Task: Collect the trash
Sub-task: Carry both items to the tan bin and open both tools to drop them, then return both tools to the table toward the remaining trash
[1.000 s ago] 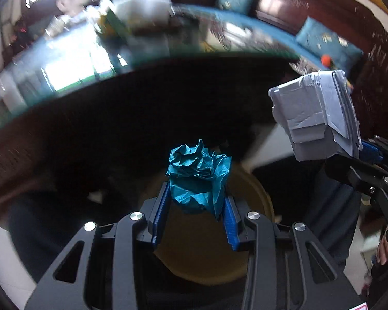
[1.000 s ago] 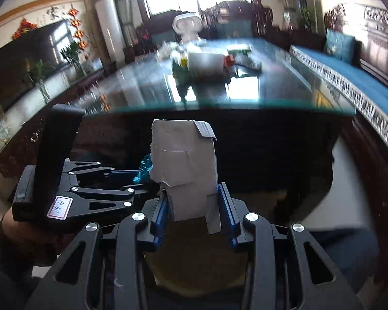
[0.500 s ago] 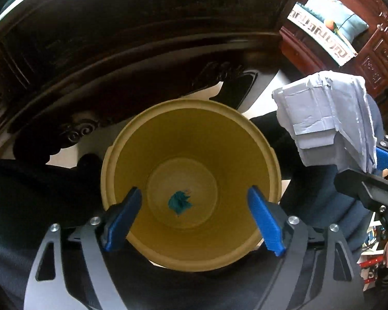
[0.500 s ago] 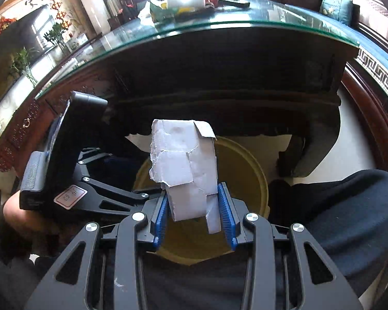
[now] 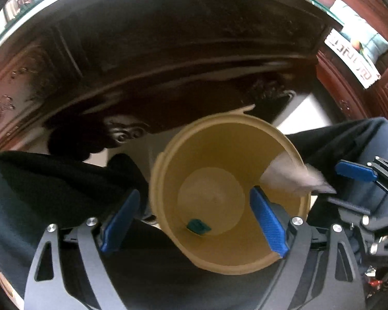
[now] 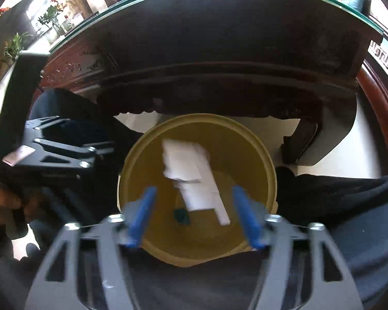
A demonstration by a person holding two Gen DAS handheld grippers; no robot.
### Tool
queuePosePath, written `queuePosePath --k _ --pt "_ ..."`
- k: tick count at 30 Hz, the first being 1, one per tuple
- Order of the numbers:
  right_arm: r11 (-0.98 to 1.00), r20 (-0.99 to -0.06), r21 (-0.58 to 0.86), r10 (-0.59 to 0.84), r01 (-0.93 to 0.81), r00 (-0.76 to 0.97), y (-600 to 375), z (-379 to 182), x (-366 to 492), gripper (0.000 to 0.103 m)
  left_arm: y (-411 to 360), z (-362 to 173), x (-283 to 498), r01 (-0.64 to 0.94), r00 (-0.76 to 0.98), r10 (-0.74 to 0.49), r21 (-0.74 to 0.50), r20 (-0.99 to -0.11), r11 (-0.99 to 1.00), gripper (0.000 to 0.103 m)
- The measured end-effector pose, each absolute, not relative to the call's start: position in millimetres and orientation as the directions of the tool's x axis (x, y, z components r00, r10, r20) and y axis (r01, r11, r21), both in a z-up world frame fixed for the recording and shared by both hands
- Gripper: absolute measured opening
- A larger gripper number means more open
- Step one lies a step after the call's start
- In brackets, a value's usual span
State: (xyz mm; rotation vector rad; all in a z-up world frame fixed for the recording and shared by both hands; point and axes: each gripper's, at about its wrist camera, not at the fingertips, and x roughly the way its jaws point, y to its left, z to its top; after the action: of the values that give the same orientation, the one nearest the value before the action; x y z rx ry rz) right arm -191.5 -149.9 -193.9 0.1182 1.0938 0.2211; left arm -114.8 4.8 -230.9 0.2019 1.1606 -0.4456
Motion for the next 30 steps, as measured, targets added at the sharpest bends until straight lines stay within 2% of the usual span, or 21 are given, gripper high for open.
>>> queuePosePath --k 10,17,22,24,26,30 --pt "0.974 -0.843 0.186 0.227 -0.131 0.488 -151 -177 -185 0.061 0 -204 -114 0.454 0.395 -0.25 -0.048 -0.884 0.889 0.087" --pt "0.975 -0.809 0.16 0.218 -0.153 0.545 -149 -154 -177 0.061 -2 -178 -111 0.448 0.458 -0.27 -0.042 -0.847 0.893 0.088" --pt "0.977 -0.737 0.143 0.212 -0.158 0.642 -153 -124 -167 0.072 2 -142 -99 0.421 0.54 -0.295 -0.051 -0.788 0.906 0.091" --pt "0.981 -0.684 0.129 0.196 -0.148 0.703 -157 -106 -160 0.083 2 -127 -91 0.413 0.578 -0.295 -0.038 -0.761 0.91 0.092" --pt "0.984 -0.625 0.121 0.177 -0.129 0.76 -164 -88 -153 0.089 1 -109 -82 0.402 0.624 -0.295 -0.027 -0.724 0.915 0.092" --pt "0.99 -0.527 0.094 0.138 -0.104 0.839 -173 -55 -136 0.095 -1 -76 -59 0.352 0.7 -0.281 -0.026 -0.657 0.936 0.095"
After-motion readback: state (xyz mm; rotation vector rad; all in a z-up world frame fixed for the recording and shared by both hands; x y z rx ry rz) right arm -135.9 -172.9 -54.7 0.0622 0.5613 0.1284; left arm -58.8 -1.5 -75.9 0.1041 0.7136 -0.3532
